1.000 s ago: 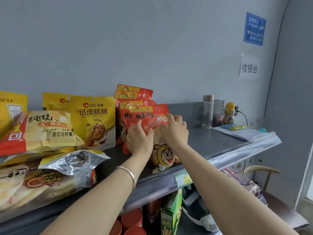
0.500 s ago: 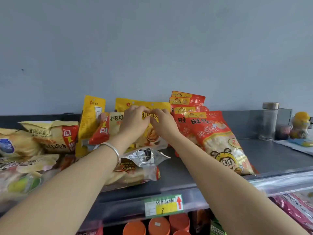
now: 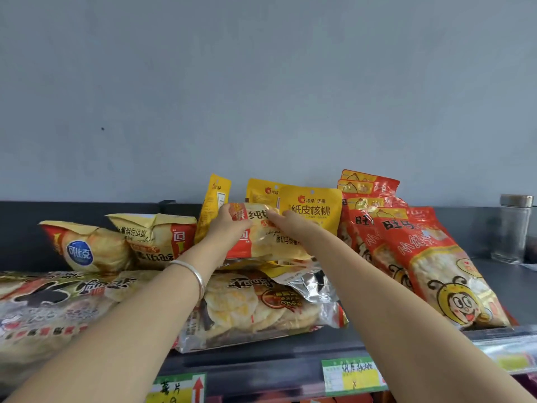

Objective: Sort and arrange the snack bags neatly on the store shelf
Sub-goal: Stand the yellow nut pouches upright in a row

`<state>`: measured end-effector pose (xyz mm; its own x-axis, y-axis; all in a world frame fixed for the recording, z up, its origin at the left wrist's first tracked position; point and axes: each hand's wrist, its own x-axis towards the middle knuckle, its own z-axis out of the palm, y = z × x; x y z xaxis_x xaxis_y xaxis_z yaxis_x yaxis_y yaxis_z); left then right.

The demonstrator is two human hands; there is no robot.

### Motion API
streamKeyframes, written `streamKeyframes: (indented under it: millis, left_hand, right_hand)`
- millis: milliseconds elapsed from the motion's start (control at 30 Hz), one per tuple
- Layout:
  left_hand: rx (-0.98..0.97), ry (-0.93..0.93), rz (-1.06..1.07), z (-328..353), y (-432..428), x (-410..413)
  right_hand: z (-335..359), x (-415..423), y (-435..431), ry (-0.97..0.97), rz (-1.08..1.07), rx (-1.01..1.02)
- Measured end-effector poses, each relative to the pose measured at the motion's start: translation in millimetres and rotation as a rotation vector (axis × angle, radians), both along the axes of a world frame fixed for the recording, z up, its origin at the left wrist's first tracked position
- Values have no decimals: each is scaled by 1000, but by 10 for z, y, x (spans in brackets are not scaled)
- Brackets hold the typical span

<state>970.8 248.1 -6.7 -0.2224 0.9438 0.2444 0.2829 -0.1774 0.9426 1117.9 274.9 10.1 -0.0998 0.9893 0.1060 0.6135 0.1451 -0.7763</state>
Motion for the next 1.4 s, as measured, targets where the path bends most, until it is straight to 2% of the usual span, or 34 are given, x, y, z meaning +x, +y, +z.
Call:
streamKeyframes:
  millis: [67, 200, 300, 467, 633, 833, 967, 1100, 1267, 1400]
  left_hand:
    - [-17, -56, -45, 5, 6, -17]
    - [19, 5, -82, 19, -12, -56]
    - [122, 39, -96, 45, -70, -79]
    - [371, 152, -107, 169, -165, -75]
    - [503, 36, -32, 323, -269, -234]
    - [443, -125, -40, 356, -524, -736]
    - [476, -192, 61, 333, -706, -1100]
    - [500, -180, 184, 298, -819, -1446]
    - [395, -101, 287, 115, -903, -1842]
    - [346, -122, 329, -69, -971, -2101]
  right_hand:
    - [-19, -30, 23, 38, 15, -7]
    - [-42, -62, 61, 120, 24, 5]
    - [-29, -72, 67, 188, 12, 35]
    - [78, -128, -38, 368, -78, 305]
    - [280, -320, -231, 535, -20, 475]
    - [458, -924, -412, 331, 45, 603]
    - [494, -1317, -543, 251, 132, 647]
    - [495, -1663, -610, 231, 223, 631]
    - [338, -2025, -653, 105, 364, 530]
    - [174, -2318, -659, 48, 430, 525]
